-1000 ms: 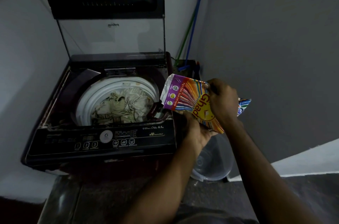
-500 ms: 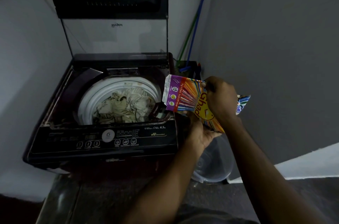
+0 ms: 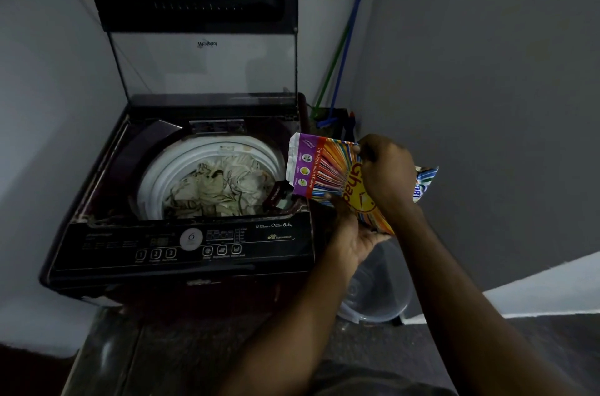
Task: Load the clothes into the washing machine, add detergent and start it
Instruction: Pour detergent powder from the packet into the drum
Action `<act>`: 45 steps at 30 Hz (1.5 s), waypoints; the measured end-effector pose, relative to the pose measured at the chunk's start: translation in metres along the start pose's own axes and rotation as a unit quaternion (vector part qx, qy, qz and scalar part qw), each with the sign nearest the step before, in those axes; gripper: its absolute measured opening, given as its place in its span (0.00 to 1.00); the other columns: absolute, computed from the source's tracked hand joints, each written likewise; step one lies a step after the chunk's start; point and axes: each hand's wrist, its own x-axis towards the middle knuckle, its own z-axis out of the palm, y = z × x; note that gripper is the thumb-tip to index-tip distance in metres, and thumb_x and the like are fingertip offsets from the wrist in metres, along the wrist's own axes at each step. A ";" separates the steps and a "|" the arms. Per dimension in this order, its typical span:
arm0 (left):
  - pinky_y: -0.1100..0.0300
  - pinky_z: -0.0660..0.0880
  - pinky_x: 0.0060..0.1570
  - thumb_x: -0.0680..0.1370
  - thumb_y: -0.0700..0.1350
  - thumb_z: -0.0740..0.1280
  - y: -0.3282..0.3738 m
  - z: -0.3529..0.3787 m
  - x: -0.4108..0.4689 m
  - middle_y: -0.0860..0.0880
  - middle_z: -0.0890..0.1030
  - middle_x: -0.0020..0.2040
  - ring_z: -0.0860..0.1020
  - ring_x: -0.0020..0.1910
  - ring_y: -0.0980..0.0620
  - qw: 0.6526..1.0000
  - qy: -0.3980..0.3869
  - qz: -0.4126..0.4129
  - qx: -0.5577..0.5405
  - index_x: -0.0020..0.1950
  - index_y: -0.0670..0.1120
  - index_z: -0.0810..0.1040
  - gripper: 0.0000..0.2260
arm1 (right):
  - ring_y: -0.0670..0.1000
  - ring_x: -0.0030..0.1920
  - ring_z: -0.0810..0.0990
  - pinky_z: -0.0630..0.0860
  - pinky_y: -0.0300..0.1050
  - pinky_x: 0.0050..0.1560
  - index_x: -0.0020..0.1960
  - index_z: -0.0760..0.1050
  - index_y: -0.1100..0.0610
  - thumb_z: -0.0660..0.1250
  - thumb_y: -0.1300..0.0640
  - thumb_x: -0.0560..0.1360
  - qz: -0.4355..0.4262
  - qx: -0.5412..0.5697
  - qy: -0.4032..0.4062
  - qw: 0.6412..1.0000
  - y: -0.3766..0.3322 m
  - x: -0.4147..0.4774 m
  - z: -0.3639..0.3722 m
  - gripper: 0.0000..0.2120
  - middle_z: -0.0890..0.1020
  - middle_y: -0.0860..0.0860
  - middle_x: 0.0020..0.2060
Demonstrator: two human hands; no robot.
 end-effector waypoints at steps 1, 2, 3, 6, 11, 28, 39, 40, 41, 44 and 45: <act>0.41 0.80 0.42 0.75 0.66 0.60 0.000 -0.001 0.000 0.39 0.74 0.68 0.74 0.66 0.37 1.000 0.002 -0.002 -0.003 0.72 0.49 0.69 0.31 | 0.58 0.39 0.77 0.74 0.52 0.38 0.42 0.77 0.58 0.60 0.66 0.69 0.000 0.001 -0.001 1.000 0.000 0.000 0.000 0.09 0.82 0.55 0.38; 0.40 0.79 0.43 0.75 0.66 0.61 0.001 -0.001 -0.001 0.39 0.74 0.69 0.74 0.66 0.36 1.000 0.003 -0.002 -0.005 0.72 0.49 0.69 0.32 | 0.59 0.39 0.78 0.74 0.52 0.38 0.43 0.77 0.58 0.60 0.66 0.69 0.001 0.003 -0.001 1.000 0.000 0.000 0.001 0.09 0.82 0.55 0.39; 0.39 0.79 0.44 0.73 0.66 0.63 0.002 0.000 -0.001 0.39 0.73 0.69 0.73 0.67 0.36 1.000 0.004 -0.001 -0.006 0.73 0.50 0.69 0.33 | 0.59 0.39 0.78 0.74 0.52 0.38 0.43 0.77 0.58 0.60 0.66 0.69 0.003 0.004 0.000 1.000 -0.001 0.000 0.001 0.09 0.82 0.56 0.39; 0.37 0.78 0.45 0.69 0.69 0.62 0.004 0.002 -0.001 0.39 0.75 0.68 0.74 0.65 0.37 1.000 0.007 0.005 0.008 0.71 0.50 0.71 0.36 | 0.61 0.40 0.78 0.74 0.53 0.38 0.44 0.78 0.58 0.60 0.65 0.69 0.007 -0.001 0.006 1.000 -0.002 0.002 0.001 0.10 0.82 0.56 0.39; 0.39 0.80 0.43 0.67 0.71 0.62 0.005 0.002 0.000 0.39 0.76 0.67 0.76 0.63 0.37 1.000 0.013 0.002 0.003 0.71 0.50 0.71 0.38 | 0.61 0.39 0.78 0.73 0.50 0.35 0.43 0.77 0.58 0.61 0.64 0.68 0.006 -0.009 0.011 1.000 -0.005 0.000 0.003 0.08 0.82 0.56 0.38; 0.43 0.81 0.33 0.76 0.69 0.58 0.011 -0.002 0.004 0.41 0.81 0.59 0.84 0.44 0.41 0.998 0.032 -0.015 -0.045 0.66 0.47 0.76 0.30 | 0.60 0.37 0.78 0.70 0.47 0.36 0.42 0.78 0.57 0.57 0.62 0.66 -0.012 0.011 0.024 1.000 -0.012 -0.001 0.005 0.11 0.82 0.55 0.38; 0.44 0.81 0.31 0.79 0.64 0.59 0.014 0.002 0.000 0.42 0.84 0.48 0.85 0.39 0.43 0.999 0.027 0.003 -0.041 0.61 0.47 0.77 0.23 | 0.60 0.38 0.78 0.66 0.45 0.35 0.42 0.78 0.58 0.62 0.64 0.69 0.005 -0.018 0.017 1.000 -0.012 0.004 0.009 0.07 0.82 0.55 0.37; 0.44 0.81 0.31 0.79 0.63 0.58 0.013 0.002 0.000 0.42 0.84 0.48 0.85 0.39 0.43 0.999 0.028 0.003 -0.043 0.61 0.47 0.77 0.23 | 0.60 0.38 0.78 0.66 0.45 0.35 0.42 0.78 0.57 0.62 0.64 0.69 0.000 -0.021 0.017 1.000 -0.012 0.004 0.010 0.08 0.82 0.55 0.37; 0.45 0.81 0.32 0.80 0.62 0.58 0.013 0.002 0.000 0.42 0.84 0.47 0.85 0.38 0.43 0.998 0.028 0.003 -0.047 0.61 0.46 0.77 0.22 | 0.60 0.38 0.78 0.65 0.45 0.35 0.42 0.79 0.57 0.62 0.64 0.68 -0.005 -0.024 0.019 1.000 -0.013 0.003 0.011 0.08 0.83 0.55 0.38; 0.46 0.80 0.32 0.80 0.62 0.58 0.012 0.001 0.001 0.42 0.83 0.48 0.85 0.36 0.44 0.998 0.030 0.007 -0.056 0.61 0.46 0.76 0.22 | 0.60 0.38 0.78 0.63 0.44 0.36 0.42 0.79 0.56 0.62 0.63 0.68 -0.013 -0.030 0.023 0.999 -0.014 0.003 0.012 0.08 0.83 0.55 0.38; 0.46 0.80 0.33 0.79 0.63 0.59 0.012 0.001 0.000 0.42 0.84 0.48 0.85 0.36 0.44 0.998 0.031 0.006 -0.056 0.62 0.46 0.76 0.24 | 0.60 0.37 0.78 0.63 0.44 0.36 0.41 0.78 0.57 0.61 0.63 0.68 -0.012 -0.028 0.023 0.999 -0.014 0.004 0.012 0.08 0.83 0.55 0.37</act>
